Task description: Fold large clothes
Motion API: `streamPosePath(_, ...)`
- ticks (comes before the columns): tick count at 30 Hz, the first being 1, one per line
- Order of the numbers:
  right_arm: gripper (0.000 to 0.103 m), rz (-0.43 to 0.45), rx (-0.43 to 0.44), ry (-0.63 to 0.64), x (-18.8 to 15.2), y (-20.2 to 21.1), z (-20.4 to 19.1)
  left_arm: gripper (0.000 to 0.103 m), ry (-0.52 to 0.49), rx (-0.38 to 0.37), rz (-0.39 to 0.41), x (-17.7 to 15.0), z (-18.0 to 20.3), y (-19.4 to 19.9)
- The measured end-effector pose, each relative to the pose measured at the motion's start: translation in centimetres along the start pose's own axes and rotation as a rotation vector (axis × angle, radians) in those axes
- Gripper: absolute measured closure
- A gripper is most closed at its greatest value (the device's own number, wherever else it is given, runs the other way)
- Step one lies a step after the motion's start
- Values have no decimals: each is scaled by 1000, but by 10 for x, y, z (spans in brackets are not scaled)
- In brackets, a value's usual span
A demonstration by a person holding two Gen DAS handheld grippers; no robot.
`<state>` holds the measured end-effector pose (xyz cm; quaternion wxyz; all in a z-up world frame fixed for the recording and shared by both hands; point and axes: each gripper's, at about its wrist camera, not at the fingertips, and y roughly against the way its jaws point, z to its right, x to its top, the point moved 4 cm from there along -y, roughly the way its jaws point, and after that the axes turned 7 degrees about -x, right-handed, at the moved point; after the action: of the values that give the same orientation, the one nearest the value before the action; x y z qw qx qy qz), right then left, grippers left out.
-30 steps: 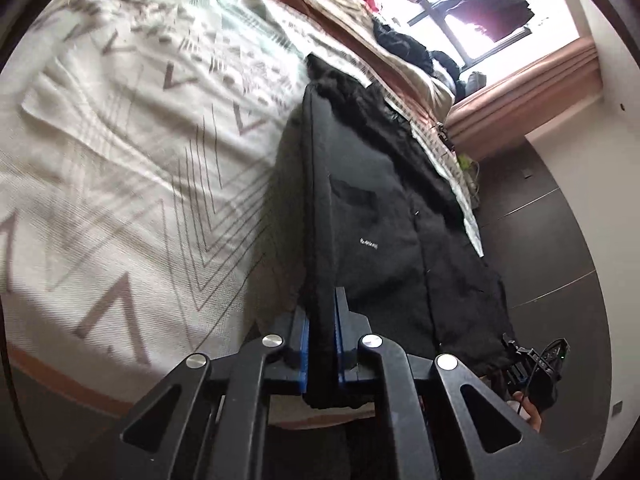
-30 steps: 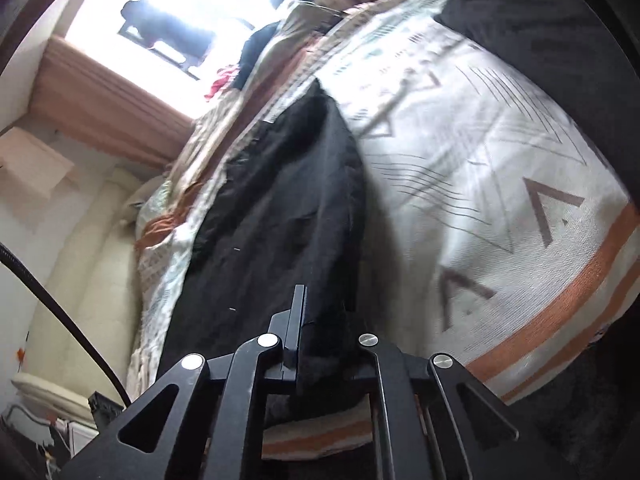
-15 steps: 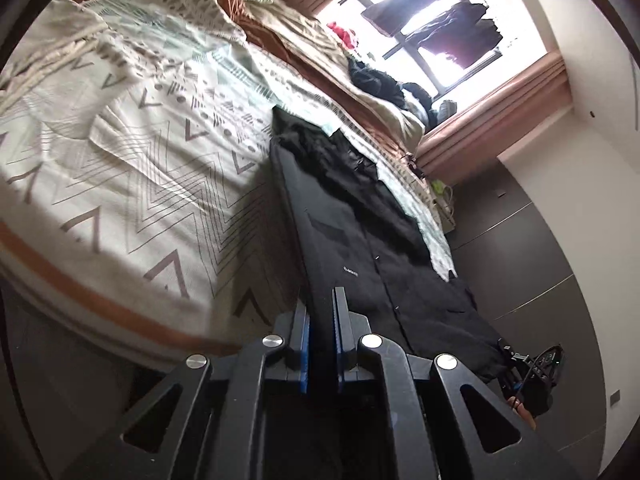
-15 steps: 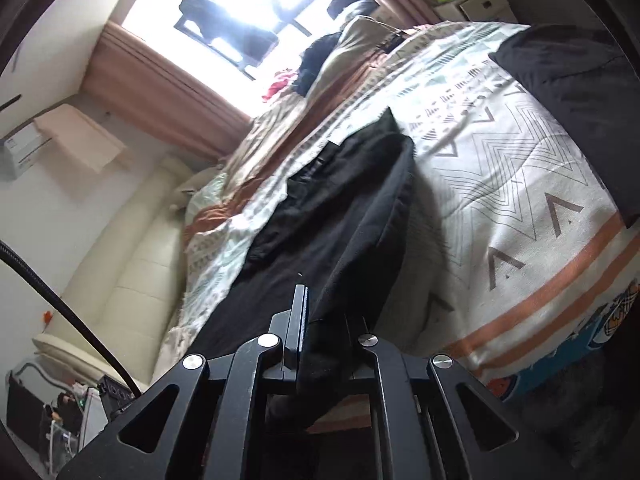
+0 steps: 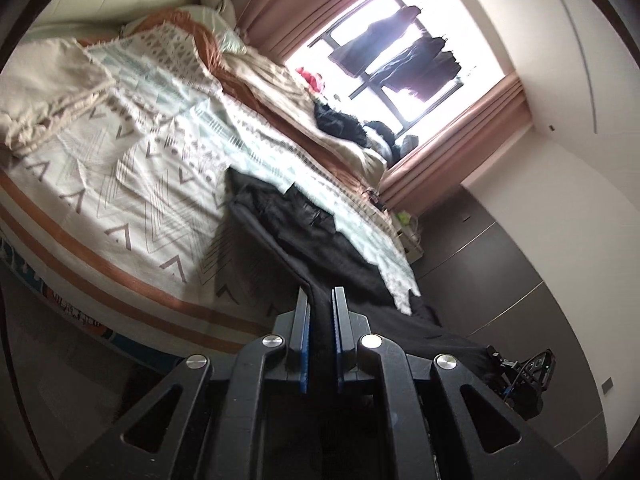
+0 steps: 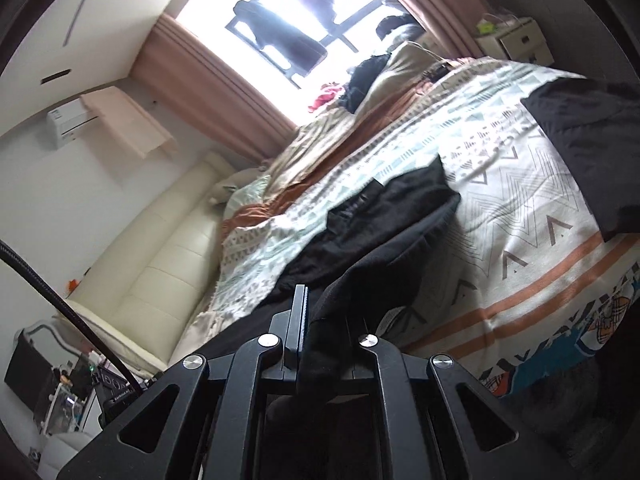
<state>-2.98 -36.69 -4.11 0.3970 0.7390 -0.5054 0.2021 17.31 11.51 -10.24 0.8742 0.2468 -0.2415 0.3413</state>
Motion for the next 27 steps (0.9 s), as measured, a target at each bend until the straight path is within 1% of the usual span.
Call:
streamPosePath(5, 97, 32, 30, 27, -1, 26, -9, 92, -28, -27, 56, 0, 19, 33)
streamPosePath(9, 97, 42, 39, 44, -4, 36, -8, 92, -41, -32, 77, -1, 24, 43)
streamPosePath(13, 97, 38, 36, 36, -7, 31, -1, 92, -47, -21, 77, -4, 21, 38)
streamPosePath(18, 97, 24, 28, 32, -5, 22, 6, 92, -55, -14, 73, 2, 20, 26)
streamPosePath(21, 97, 23, 19, 34, 5, 13, 5, 92, -65, -9, 78, 15, 21, 18)
streamPosePath(27, 97, 54, 22, 25, 35, -7, -1, 92, -84, -5, 106, 58, 29, -4)
